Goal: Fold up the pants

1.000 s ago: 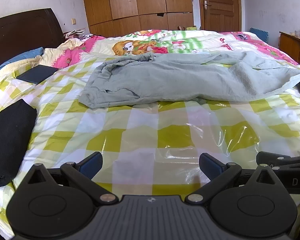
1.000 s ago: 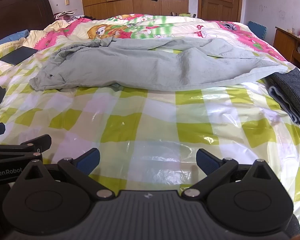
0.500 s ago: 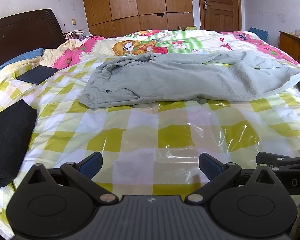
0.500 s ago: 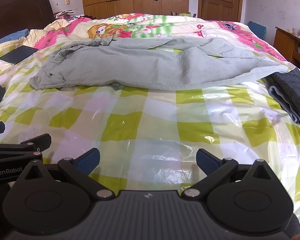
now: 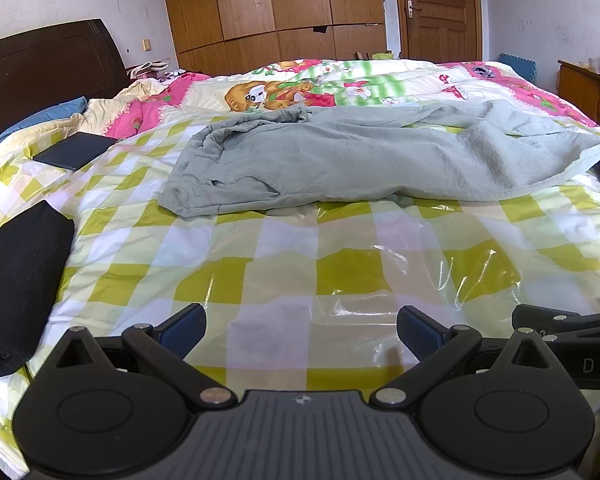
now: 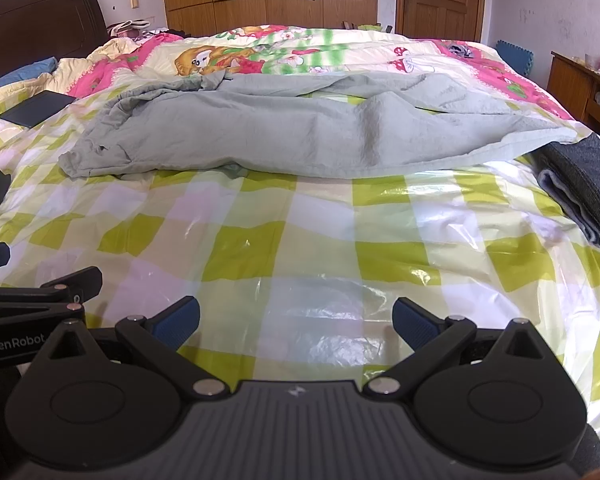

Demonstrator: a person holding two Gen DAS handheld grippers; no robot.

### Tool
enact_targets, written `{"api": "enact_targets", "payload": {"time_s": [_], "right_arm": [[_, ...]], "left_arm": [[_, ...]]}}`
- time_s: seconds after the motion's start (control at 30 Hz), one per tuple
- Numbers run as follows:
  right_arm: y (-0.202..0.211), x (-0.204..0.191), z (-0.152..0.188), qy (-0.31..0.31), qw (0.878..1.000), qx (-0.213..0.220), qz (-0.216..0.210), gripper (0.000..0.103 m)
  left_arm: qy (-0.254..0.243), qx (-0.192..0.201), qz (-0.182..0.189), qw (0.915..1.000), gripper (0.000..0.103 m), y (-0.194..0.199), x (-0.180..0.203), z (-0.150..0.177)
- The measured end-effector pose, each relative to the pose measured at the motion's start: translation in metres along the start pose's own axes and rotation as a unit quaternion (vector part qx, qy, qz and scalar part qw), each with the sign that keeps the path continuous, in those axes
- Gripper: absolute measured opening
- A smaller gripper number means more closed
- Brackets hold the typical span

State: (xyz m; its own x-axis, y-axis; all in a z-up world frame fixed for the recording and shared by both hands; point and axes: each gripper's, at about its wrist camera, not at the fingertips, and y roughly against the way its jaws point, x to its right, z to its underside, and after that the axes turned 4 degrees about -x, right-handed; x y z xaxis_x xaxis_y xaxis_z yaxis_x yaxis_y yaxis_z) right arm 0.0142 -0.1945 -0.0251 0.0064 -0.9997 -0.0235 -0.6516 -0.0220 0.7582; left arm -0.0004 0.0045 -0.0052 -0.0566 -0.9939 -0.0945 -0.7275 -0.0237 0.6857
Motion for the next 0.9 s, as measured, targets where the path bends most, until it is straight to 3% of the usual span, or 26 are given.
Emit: {"api": "enact_targets", "payload": {"time_s": [0.9], "right_arm": [[0.0014,-0.0055,0.0011,0.015,1.000,0.008,0.009,0.102]], "left_arm": [[-0.009,0.008,-0.002,0.9999,0.103,0.0029,0.0019,0.0006]]}}
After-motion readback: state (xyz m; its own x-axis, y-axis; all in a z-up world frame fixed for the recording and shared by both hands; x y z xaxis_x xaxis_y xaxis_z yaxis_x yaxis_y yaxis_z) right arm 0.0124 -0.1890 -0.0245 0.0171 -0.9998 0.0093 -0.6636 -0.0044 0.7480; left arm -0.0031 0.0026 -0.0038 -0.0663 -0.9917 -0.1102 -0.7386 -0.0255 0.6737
